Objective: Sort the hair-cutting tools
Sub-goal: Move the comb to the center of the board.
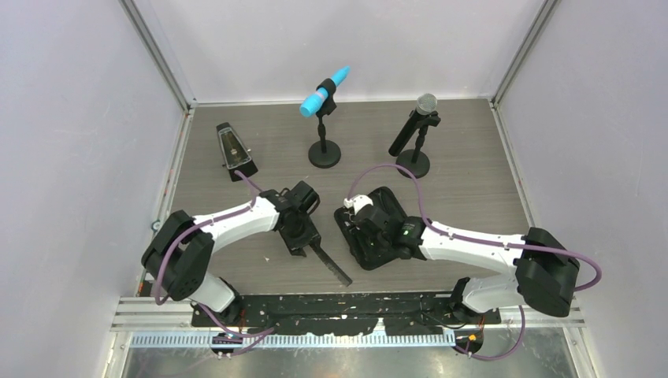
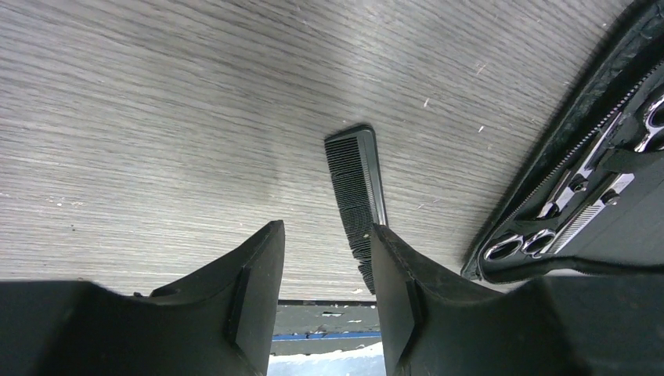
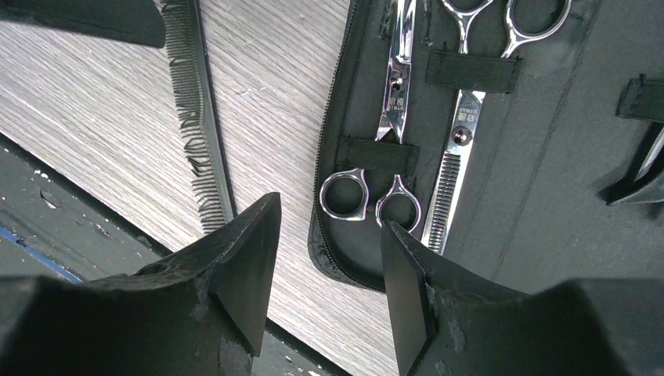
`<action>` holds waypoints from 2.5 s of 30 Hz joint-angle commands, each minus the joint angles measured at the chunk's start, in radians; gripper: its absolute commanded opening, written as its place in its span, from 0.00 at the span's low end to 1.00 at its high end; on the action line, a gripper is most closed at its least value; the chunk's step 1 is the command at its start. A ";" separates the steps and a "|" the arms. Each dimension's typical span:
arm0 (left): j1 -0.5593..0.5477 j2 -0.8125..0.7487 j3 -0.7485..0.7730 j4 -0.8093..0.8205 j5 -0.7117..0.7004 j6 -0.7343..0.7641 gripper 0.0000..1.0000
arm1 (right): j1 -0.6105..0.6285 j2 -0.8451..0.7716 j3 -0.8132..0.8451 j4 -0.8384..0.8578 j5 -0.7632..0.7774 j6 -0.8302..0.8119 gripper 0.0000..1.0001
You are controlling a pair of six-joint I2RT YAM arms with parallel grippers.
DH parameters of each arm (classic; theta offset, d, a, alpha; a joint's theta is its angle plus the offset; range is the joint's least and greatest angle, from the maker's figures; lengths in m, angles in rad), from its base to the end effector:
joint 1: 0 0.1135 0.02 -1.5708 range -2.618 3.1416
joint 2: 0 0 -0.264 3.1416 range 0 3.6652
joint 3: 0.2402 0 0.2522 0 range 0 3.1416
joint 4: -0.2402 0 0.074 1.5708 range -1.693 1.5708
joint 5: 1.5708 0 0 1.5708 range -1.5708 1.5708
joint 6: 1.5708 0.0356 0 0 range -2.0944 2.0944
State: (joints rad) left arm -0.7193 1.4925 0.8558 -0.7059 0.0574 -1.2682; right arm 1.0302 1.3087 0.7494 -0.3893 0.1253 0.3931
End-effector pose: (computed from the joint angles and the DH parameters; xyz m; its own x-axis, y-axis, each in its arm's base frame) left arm 0.1918 -0.1707 0.1726 -0.8556 -0.5175 -0.0141 -0.5005 0.8339 -0.2326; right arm 0.1349 0.2162 0.2005 -0.6978 -0.4241 -0.5773 -0.5910 0.7962 0.1294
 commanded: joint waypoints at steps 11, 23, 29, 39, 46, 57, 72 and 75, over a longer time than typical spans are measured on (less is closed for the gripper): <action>-0.025 0.090 0.095 -0.024 -0.020 -0.020 0.46 | -0.072 -0.168 -0.078 0.058 0.013 -0.005 0.62; -0.029 0.134 0.118 -0.023 -0.005 -0.014 0.46 | -0.145 -0.406 -0.101 -0.046 0.238 0.053 0.91; -0.034 0.131 0.118 -0.031 -0.010 -0.032 0.46 | -0.182 -0.508 -0.128 -0.057 0.277 0.059 0.95; -0.044 0.130 0.120 -0.060 -0.037 -0.061 0.42 | -0.192 -0.491 -0.149 -0.062 0.269 0.066 0.95; -0.049 0.139 0.122 -0.050 -0.036 -0.075 0.40 | -0.195 -0.497 -0.159 -0.062 0.264 0.064 0.95; -0.052 0.183 0.132 -0.042 -0.028 -0.083 0.41 | -0.198 -0.514 -0.173 -0.062 0.254 0.061 0.95; -0.074 0.172 0.147 -0.063 -0.047 -0.106 0.41 | -0.205 -0.521 -0.186 -0.062 0.237 0.056 0.95; -0.074 0.129 0.144 -0.071 -0.078 -0.113 0.41 | -0.205 -0.526 -0.186 -0.062 0.234 0.055 0.95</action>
State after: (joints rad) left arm -0.7864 1.6920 1.0054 -0.7753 0.0425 -1.3540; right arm 0.8291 0.8028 0.5636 -0.4690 0.3565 0.4469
